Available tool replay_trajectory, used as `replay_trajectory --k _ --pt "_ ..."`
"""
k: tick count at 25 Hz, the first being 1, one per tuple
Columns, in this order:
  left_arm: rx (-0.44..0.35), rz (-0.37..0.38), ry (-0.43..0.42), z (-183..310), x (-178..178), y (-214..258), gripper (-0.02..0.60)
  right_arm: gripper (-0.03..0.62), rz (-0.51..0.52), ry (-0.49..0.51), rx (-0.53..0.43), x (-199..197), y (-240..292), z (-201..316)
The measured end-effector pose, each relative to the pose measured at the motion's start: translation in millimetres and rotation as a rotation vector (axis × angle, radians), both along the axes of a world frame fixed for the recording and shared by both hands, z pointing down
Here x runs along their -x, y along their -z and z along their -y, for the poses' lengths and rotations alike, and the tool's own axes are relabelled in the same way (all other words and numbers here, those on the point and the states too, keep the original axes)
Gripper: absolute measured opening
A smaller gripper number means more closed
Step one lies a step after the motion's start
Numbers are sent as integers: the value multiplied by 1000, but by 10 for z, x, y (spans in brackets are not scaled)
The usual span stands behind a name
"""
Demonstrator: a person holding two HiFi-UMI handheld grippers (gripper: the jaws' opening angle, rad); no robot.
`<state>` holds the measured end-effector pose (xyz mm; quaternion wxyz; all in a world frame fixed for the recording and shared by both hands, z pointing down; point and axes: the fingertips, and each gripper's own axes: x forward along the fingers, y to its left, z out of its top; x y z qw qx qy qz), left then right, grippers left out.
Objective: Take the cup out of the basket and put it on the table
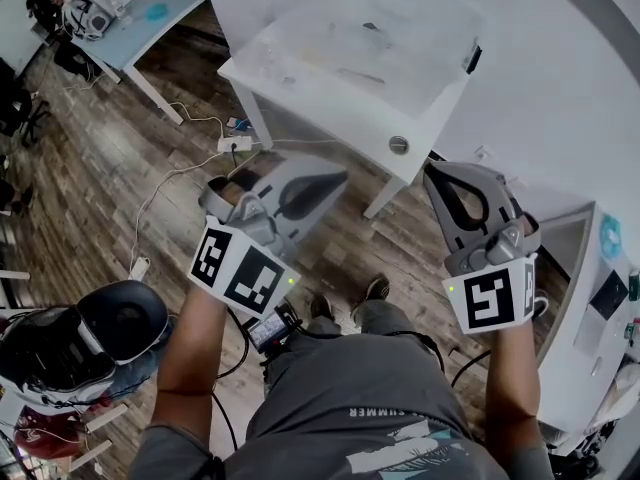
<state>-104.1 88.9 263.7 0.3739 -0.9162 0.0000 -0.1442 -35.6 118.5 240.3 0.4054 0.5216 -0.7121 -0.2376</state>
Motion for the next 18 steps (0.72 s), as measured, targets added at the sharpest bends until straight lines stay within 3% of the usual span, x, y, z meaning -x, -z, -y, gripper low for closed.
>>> replay_trajectory --k 9,18 --pt "6 29 56 407 -558 9 9 12 46 54 -4 -580 -30 430" --pt "-2 50 143 385 -1114 64 9 12 90 123 -16 -1188 -15 430"
